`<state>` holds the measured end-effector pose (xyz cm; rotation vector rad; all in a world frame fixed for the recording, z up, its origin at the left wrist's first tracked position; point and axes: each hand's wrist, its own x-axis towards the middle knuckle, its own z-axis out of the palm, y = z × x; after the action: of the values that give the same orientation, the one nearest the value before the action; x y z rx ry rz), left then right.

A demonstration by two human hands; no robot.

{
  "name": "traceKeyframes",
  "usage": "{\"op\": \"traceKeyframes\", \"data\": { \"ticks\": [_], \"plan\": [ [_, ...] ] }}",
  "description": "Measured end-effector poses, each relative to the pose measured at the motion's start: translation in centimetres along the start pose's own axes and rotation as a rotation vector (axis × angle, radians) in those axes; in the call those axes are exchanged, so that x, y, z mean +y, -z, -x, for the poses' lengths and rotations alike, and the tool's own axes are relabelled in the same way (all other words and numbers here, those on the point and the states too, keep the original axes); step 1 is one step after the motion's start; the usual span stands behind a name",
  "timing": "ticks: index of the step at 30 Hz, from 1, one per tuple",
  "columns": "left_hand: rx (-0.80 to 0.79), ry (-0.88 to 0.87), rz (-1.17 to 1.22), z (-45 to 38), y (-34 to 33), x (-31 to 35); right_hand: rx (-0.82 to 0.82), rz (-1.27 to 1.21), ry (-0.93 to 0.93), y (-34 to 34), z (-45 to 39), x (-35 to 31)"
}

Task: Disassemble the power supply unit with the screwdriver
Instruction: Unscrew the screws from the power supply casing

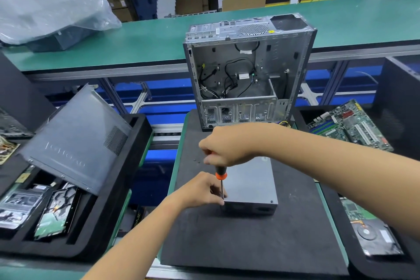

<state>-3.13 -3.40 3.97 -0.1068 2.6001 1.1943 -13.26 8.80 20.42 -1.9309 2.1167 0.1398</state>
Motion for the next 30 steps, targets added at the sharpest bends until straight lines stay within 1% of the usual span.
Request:
{"op": "traceKeyframes", "data": {
  "ticks": [2, 4, 7, 9, 11, 13, 15, 17, 19, 22, 23, 26, 28, 30],
  "plan": [
    [0.002, -0.02, -0.019, -0.1, 0.1, 0.1, -0.066, -0.12, 0.049, 0.6, 0.4, 0.0],
    [0.007, -0.033, -0.034, -0.1, 0.1, 0.3, -0.121, -0.188, 0.052, 0.9, 0.7, 0.1],
    [0.018, -0.013, -0.037, -0.2, 0.1, 0.3, -0.064, -0.133, 0.007, 0.6, 0.9, 0.1],
    [0.023, -0.017, -0.031, -0.2, 0.0, 0.2, -0.044, -0.005, -0.053, 0.1, 0.8, 0.0],
    [0.022, -0.031, -0.033, -0.1, -0.1, 0.2, -0.001, 0.075, -0.04, -0.2, 0.5, -0.2],
    [0.024, -0.048, -0.032, 0.0, -0.2, 0.3, 0.023, -0.001, 0.037, -0.2, 0.7, -0.4],
    [0.036, -0.06, -0.027, 0.2, -0.3, 0.3, -0.008, -0.134, 0.097, 0.4, 1.1, -0.4],
    [0.046, -0.048, -0.017, 0.3, -0.4, 0.3, -0.034, -0.234, 0.108, 0.5, 1.3, -0.3],
    [0.046, -0.032, -0.019, 0.3, -0.5, 0.2, -0.002, -0.22, 0.082, 0.1, 1.2, -0.4],
    [0.06, -0.011, -0.019, 0.4, -0.6, 0.3, 0.021, -0.04, -0.064, -0.1, 0.8, -0.4],
    [0.062, -0.014, -0.021, 0.3, -0.5, 0.3, 0.01, -0.023, -0.079, -0.1, 0.7, -0.3],
    [0.058, -0.033, -0.033, 0.3, -0.4, 0.5, -0.028, -0.166, -0.005, 0.3, 1.1, -0.1],
    [0.058, -0.049, -0.042, 0.4, -0.4, 0.5, -0.063, -0.196, 0.022, 0.5, 1.7, -0.1],
    [0.058, -0.05, -0.057, 0.4, -0.5, 0.5, -0.034, -0.199, 0.008, 0.2, 1.7, -0.1]
  ]
}}
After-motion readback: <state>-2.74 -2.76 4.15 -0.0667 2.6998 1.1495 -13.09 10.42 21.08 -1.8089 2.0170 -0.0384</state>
